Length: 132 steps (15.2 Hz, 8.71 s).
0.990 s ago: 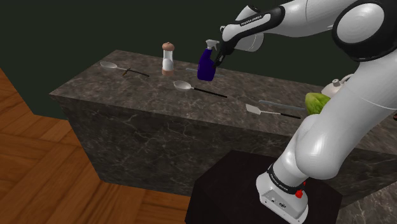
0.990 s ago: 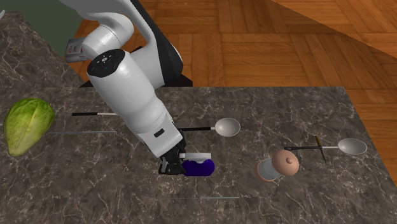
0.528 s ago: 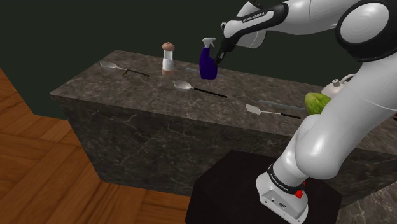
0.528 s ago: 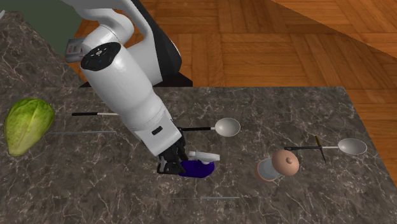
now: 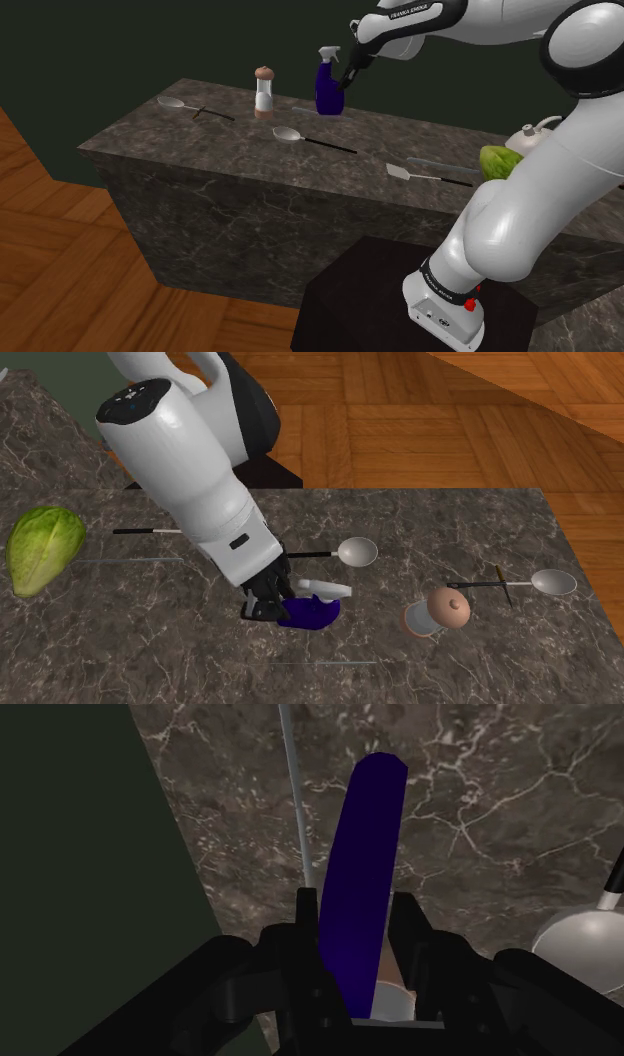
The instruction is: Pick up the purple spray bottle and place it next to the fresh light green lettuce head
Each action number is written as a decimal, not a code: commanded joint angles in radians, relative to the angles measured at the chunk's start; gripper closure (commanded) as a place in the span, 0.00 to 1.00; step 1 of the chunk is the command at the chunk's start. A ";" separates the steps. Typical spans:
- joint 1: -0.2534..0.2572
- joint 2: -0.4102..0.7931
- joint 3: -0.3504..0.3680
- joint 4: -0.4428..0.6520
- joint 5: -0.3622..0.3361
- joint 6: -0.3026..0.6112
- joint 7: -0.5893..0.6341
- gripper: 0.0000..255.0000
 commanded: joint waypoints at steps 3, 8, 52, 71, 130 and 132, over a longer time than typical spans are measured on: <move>-0.002 -0.015 0.004 0.041 -0.017 -0.054 0.015 1.00; -0.002 -0.027 0.008 0.096 -0.031 -0.119 0.029 1.00; -0.029 -0.014 -0.029 0.638 -0.013 -0.655 -0.008 1.00; -0.178 -0.424 -0.157 0.281 -0.169 -0.659 -0.269 1.00; 0.017 -0.681 -1.046 0.472 -0.420 -0.697 -0.985 1.00; 0.012 -0.687 -1.052 0.448 -0.427 -0.675 -0.987 1.00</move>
